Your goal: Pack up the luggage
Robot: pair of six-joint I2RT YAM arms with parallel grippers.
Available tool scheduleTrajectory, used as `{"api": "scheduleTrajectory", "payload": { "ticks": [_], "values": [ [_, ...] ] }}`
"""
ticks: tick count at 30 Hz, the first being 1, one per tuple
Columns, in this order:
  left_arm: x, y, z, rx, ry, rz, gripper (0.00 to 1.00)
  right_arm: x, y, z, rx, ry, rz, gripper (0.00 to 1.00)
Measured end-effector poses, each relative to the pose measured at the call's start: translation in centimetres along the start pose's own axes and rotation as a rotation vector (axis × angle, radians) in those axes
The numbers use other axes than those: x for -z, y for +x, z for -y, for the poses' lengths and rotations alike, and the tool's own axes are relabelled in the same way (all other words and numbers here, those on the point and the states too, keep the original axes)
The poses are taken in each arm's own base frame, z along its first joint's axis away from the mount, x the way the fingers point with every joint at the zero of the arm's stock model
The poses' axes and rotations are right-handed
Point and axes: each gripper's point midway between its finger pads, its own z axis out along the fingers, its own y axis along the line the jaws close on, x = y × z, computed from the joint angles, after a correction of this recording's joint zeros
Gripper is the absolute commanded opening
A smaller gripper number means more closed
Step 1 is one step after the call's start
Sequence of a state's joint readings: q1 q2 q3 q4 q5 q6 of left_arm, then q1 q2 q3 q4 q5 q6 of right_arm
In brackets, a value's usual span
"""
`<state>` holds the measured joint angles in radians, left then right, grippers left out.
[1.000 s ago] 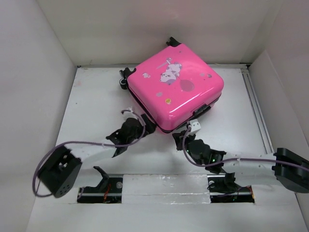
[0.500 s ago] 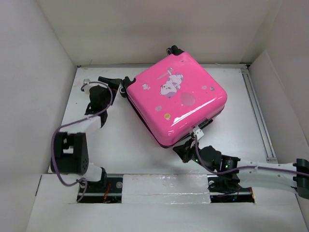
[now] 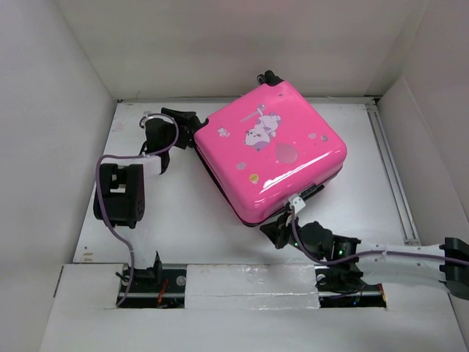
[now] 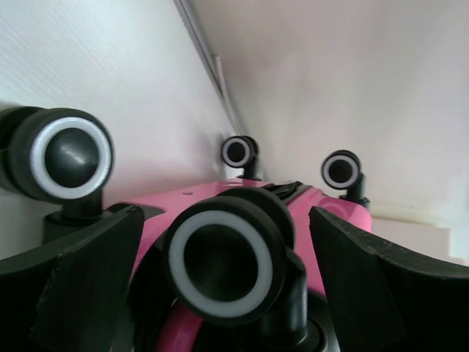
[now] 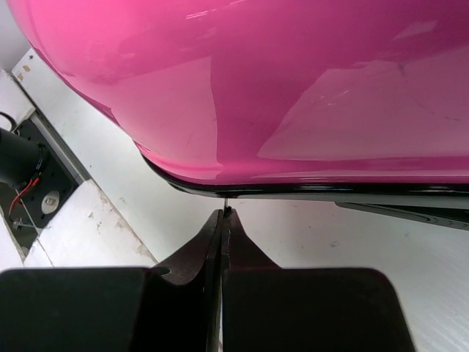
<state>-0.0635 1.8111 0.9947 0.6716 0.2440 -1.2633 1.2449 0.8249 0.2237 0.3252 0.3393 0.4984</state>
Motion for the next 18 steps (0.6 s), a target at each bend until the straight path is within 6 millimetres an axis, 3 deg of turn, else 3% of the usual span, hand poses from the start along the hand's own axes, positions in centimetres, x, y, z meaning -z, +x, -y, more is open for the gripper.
{"api": "scheduleTrajectory", "payload": {
  "ticks": [4,8,9,12,18],
  "values": [
    [-0.7,0.1,0.8,0.045,0.052,-0.012,0.76,-0.2,0.1,0.0,0.001,0.001,-0.002,0.00],
    [-1.8,0.0,1.5,0.073,0.095,-0.016,0.55,-0.4,0.2,-0.1,-0.007,0.003,-0.004,0.00],
    [-2.0,0.0,1.2,0.079,0.093,-0.018,0.32,-0.4,0.2,-0.1,-0.013,0.003,-0.004,0.00],
    [-2.5,-0.9,1.6,0.095,0.115,0.009,0.00,-0.4,0.2,-0.2,-0.023,0.001,-0.002,0.00],
    [-1.8,-1.7,2.1,0.033,0.121,0.051,0.00,-0.5,-0.2,0.4,-0.030,0.009,0.001,0.00]
  ]
}}
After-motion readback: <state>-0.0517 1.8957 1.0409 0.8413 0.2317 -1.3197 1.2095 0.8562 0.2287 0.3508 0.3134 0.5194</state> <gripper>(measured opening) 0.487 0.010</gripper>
